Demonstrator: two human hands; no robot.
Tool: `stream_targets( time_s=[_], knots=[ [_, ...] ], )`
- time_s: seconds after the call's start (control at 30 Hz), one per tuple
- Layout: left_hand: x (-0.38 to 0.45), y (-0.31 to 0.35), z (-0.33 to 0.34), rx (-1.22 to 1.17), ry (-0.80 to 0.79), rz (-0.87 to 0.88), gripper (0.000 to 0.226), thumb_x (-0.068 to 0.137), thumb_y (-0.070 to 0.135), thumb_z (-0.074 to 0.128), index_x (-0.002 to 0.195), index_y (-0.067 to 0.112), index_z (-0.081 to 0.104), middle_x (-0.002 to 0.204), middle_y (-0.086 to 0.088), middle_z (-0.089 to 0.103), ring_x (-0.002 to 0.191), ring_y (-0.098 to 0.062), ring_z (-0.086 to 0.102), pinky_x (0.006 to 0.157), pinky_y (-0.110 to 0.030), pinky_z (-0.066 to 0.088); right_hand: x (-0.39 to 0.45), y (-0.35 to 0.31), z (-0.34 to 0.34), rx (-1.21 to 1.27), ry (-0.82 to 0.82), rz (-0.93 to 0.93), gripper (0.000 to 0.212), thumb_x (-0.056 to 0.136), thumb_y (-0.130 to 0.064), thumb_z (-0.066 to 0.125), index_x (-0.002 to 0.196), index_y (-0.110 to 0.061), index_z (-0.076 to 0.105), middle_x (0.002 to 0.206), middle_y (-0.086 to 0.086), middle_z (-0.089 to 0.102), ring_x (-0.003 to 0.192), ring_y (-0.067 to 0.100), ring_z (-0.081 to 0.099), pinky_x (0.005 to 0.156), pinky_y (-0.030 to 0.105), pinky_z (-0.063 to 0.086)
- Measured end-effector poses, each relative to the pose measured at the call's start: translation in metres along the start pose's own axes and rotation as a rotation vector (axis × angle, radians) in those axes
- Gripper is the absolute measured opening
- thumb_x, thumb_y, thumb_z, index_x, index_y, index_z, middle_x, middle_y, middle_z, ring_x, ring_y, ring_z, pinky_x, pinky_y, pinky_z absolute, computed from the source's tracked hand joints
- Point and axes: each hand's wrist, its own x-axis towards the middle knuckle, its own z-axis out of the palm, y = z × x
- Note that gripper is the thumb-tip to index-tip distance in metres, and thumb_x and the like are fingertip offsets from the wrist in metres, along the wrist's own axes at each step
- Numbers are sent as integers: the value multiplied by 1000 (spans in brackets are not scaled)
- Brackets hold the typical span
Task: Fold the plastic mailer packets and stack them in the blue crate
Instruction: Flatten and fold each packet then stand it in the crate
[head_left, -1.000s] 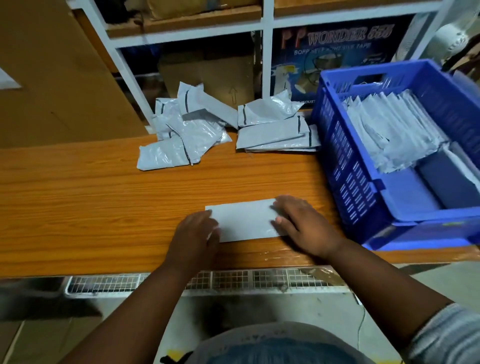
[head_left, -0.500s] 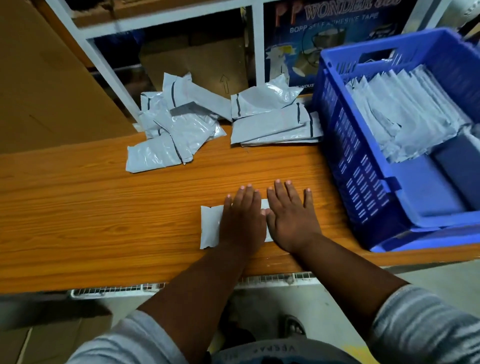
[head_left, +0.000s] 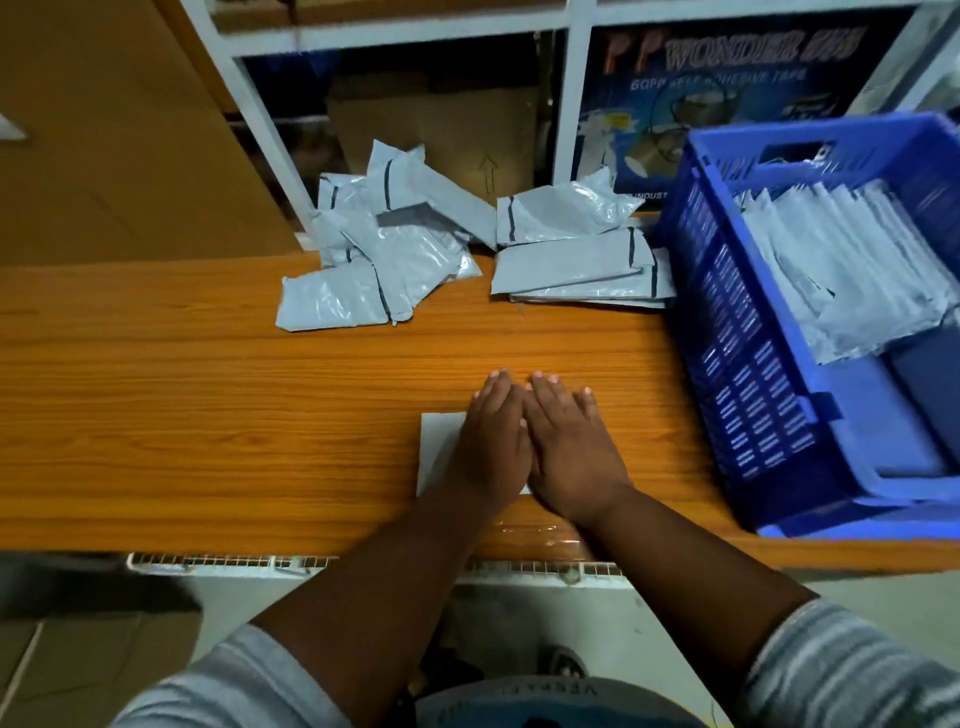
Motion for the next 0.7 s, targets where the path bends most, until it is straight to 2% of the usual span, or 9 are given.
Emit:
stream_targets(
  time_s=[0.07,0.13,0.27,0.47,0.57,0.63,0.7],
  knots=[
    [-4,-6,-7,191,-66,67,67,98,32,29,154,1,49,164,-22,43,158,-38,32,129,-59,26,-2,-5,10,-5,-32,13,64,112,-47,19,170,-20,22,178,5,16,165,26,7,132,57,6],
    [-14,-15,-11,401,-114,123,65,103,36,30,157,4,45,166,-19,41,159,-36,30,130,-57,22,-2,-4,13,-39,-43,29,67,111,-48,19,169,-17,26,178,7,17,165,28,9,132,57,7],
    [-21,-29,-5,507,-93,163,64,109,41,27,164,9,36,172,-14,32,161,-31,25,130,-56,17,-2,-6,14,-76,-41,34,67,110,-49,21,169,-17,26,178,7,16,165,29,11,128,66,12],
    [-18,-39,-5,421,-132,174,70,106,45,24,165,11,35,175,-12,28,163,-30,22,130,-57,19,-1,-5,14,-96,-102,32,67,111,-49,18,170,-18,21,179,7,10,166,29,7,126,71,8],
    [-16,-45,-10,197,-136,156,69,104,41,26,164,9,39,174,-12,30,163,-28,22,131,-57,18,7,-11,1,-146,-93,23,67,109,-49,23,167,-16,32,177,10,21,164,32,16,126,70,5],
    [-14,-43,-21,25,-98,115,68,103,35,28,162,3,42,171,-16,34,162,-30,25,133,-55,16,13,-20,-4,-97,-60,-12,64,109,-47,28,165,-17,36,176,11,24,163,33,17,129,64,6],
    [-16,-41,-31,74,-97,85,66,105,32,31,161,0,41,171,-19,34,162,-33,24,133,-54,17,16,-28,2,-55,-67,-60,64,111,-49,23,169,-21,26,177,8,19,164,31,13,131,58,6]
  ],
)
